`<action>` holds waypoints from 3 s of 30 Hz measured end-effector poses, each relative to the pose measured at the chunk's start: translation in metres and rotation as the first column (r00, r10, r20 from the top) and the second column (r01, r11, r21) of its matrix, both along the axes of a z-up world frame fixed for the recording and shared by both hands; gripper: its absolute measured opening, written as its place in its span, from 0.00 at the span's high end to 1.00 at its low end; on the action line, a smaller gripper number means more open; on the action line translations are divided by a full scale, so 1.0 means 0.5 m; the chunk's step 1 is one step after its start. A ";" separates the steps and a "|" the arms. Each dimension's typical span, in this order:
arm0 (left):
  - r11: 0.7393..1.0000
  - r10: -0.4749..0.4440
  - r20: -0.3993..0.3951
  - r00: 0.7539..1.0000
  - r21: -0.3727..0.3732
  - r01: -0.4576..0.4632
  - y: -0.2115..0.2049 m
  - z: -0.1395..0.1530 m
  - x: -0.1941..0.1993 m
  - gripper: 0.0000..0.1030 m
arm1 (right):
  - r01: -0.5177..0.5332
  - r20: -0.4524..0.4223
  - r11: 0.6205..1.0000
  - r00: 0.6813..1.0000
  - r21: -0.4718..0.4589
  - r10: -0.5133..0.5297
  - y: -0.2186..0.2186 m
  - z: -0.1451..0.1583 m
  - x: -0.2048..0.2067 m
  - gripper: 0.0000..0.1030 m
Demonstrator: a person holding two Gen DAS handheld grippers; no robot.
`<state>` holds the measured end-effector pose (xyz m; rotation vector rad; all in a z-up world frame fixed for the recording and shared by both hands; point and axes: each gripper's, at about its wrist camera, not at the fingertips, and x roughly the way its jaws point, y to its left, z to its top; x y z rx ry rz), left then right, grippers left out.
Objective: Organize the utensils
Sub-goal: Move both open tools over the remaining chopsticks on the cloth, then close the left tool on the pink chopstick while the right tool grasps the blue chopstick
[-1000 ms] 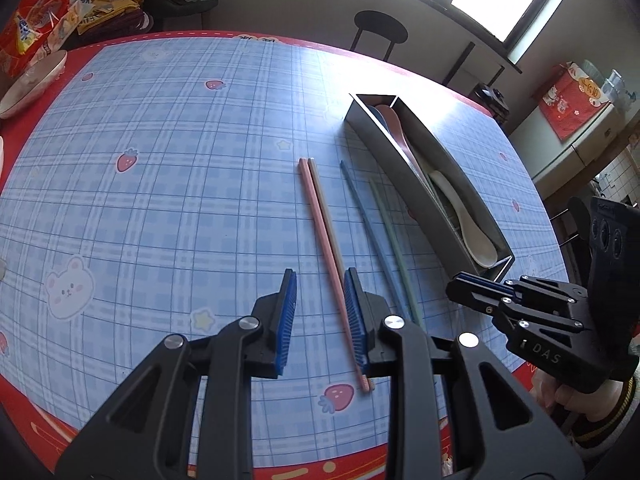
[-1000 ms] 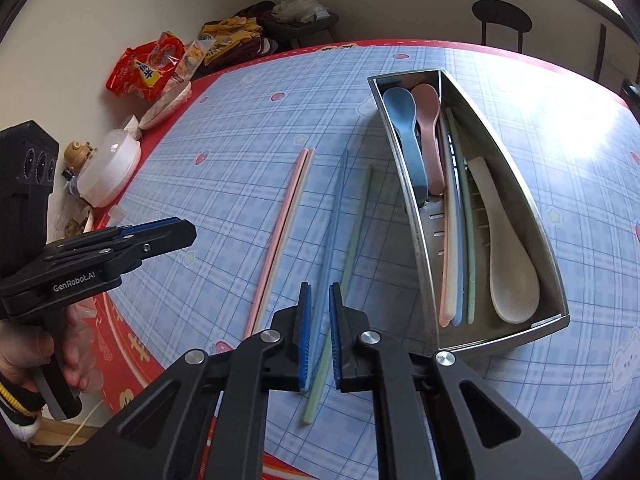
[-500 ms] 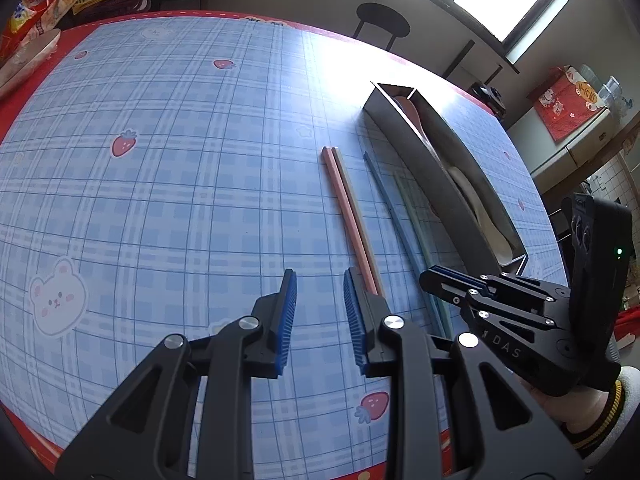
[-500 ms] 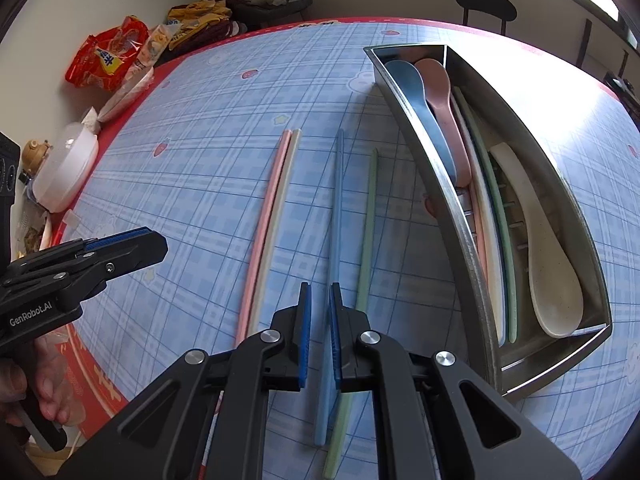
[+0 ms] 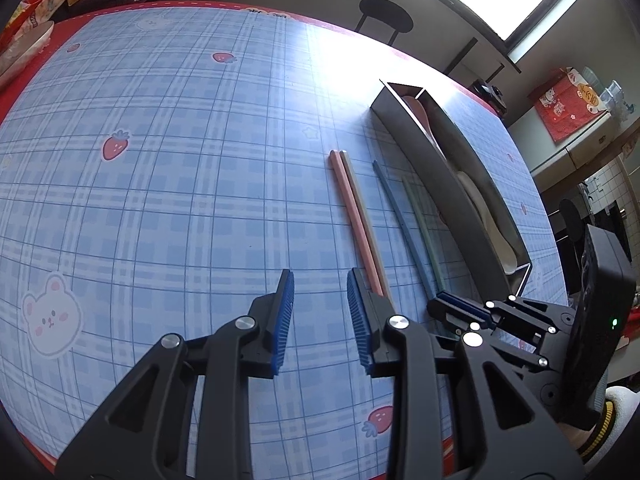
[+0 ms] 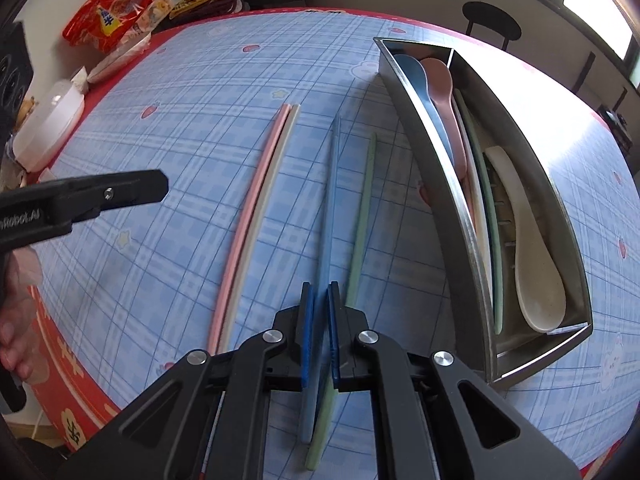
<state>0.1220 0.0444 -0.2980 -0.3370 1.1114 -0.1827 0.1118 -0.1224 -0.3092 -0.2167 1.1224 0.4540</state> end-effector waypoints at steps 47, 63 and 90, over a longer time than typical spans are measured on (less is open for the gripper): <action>0.980 -0.061 -0.036 0.997 0.190 0.067 -0.122 -0.058 0.054 0.89 | 0.059 -0.076 0.984 0.996 0.168 -0.047 -0.093 0.005 -0.063 0.93; 0.994 -0.054 0.008 0.999 0.098 0.053 -0.077 -0.066 -0.007 0.88 | 0.054 -0.070 0.987 0.997 0.151 -0.043 -0.089 0.005 -0.059 0.93; 0.995 0.033 0.089 0.995 0.095 -0.041 -0.031 0.060 -0.073 0.90 | 0.064 -0.096 0.957 0.995 0.282 -0.038 -0.104 0.070 -0.034 0.94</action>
